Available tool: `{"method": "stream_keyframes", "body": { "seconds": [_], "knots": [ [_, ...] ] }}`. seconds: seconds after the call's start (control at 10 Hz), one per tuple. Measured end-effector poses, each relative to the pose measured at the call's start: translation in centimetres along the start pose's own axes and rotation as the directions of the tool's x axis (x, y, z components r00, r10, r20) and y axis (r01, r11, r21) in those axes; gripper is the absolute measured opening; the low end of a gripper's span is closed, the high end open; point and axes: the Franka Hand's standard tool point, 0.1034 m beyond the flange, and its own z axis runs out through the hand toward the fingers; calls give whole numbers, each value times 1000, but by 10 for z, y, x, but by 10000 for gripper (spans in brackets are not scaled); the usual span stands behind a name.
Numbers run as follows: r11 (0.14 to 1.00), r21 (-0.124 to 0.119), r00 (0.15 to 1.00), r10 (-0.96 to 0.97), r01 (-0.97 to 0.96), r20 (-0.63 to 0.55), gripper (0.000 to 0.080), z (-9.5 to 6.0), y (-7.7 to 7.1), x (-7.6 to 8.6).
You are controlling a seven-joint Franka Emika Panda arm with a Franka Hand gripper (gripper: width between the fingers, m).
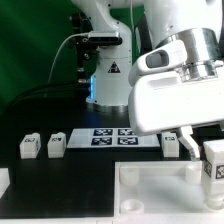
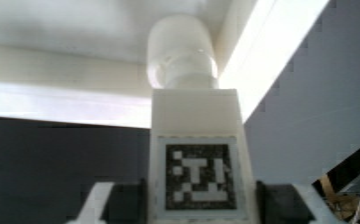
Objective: Assemble one leg
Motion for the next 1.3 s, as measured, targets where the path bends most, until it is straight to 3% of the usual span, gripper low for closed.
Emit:
{"method": "stream_keyframes", "body": {
  "seconds": [0.2, 0.5, 1.0, 1.1, 1.2, 1.3],
  "knots": [
    [1000, -3, 1000, -1, 1, -16, 292, 1, 0, 1],
    [1000, -6, 1000, 8, -8, -5, 292, 12, 5, -11],
    [1000, -9, 1000, 10, -10, -29, 292, 14, 6, -8],
    [1000, -6, 1000, 10, -10, -14, 374, 16, 5, -10],
    [1000, -6, 1000, 10, -11, -12, 513, 16, 5, -11],
    [1000, -6, 1000, 10, -11, -12, 513, 16, 5, -11]
  ]
}}
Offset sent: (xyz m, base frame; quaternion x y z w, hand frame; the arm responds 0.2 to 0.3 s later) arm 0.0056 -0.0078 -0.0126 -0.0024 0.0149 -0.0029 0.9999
